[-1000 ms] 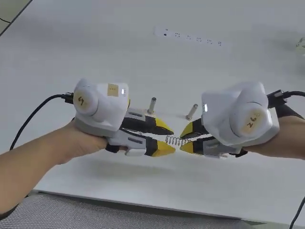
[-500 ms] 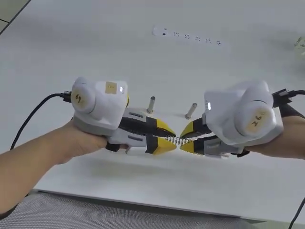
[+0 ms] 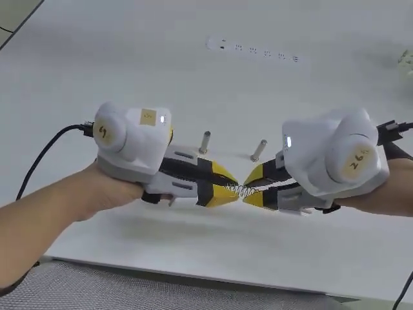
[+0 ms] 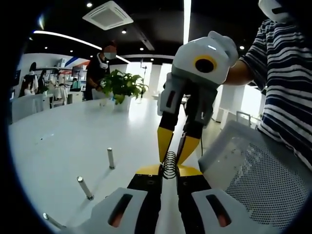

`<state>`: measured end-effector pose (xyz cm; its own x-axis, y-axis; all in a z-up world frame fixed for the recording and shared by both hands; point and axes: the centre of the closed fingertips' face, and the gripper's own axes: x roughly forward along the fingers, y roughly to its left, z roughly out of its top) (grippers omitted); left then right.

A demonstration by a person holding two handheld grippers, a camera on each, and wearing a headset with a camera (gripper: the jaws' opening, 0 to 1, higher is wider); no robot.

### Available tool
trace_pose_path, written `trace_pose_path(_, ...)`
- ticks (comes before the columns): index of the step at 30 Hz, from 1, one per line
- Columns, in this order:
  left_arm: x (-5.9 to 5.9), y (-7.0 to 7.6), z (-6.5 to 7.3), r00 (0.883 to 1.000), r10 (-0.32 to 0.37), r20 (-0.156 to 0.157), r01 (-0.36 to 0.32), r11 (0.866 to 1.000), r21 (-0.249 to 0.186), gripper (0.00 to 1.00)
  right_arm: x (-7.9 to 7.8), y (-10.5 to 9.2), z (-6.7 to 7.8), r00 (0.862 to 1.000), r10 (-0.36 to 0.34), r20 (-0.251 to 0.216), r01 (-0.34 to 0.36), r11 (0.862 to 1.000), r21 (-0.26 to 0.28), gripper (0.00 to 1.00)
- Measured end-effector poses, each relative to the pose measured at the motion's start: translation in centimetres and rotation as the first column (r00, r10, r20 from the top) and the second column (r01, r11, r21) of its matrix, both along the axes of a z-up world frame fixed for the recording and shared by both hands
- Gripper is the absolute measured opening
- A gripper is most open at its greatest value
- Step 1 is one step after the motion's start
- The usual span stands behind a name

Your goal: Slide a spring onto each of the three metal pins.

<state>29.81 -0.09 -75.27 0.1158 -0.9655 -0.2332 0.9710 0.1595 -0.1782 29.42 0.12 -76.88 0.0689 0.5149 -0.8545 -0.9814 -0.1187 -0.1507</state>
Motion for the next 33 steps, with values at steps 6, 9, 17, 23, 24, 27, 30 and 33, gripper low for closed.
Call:
trace_pose_path(6,-0.2,0.0,-0.1,1.000,-0.010,-0.012,0.010,1.000,0.006,0.08,-0.2,-0.4,0.0,1.000,-0.015,-0.011,0.015,1.000,0.018,0.15)
trace_pose_path(9,-0.3,0.1,-0.3,1.000,-0.012,-0.013,0.012,1.000,0.010,0.08,-0.1,-0.8,0.0,1.000,-0.025,-0.011,0.026,0.999,0.024,0.15)
trace_pose_path(17,-0.3,0.4,-1.0,0.999,-0.028,-0.016,0.028,0.999,0.020,0.08,-0.2,-1.3,-0.8,0.999,-0.033,-0.020,0.033,0.999,0.025,0.18)
trace_pose_path(23,-0.6,0.2,-0.8,0.999,-0.035,-0.015,0.035,0.999,0.010,0.08,-0.3,-1.2,-1.0,0.999,-0.034,-0.023,0.035,0.998,0.043,0.18)
trace_pose_path(24,-0.7,0.2,-0.7,0.999,-0.036,-0.017,0.036,0.999,0.008,0.08,-0.4,-1.1,-1.0,0.999,-0.029,-0.023,0.030,0.998,0.047,0.18)
trace_pose_path(27,-0.8,0.2,-0.8,0.999,-0.040,-0.017,0.040,0.999,0.010,0.07,-0.5,-1.0,-1.0,0.999,-0.026,-0.020,0.027,0.998,0.051,0.18)
trace_pose_path(30,-0.8,0.3,-0.9,0.999,-0.041,-0.020,0.041,0.999,0.011,0.07,-0.6,-0.9,-1.1,1.000,-0.021,-0.018,0.022,0.998,0.058,0.13)
trace_pose_path(33,-0.9,0.3,-0.9,0.999,-0.042,-0.020,0.043,0.999,0.011,0.07,-0.7,-0.9,-1.0,1.000,-0.007,-0.010,0.008,0.998,0.059,0.13)
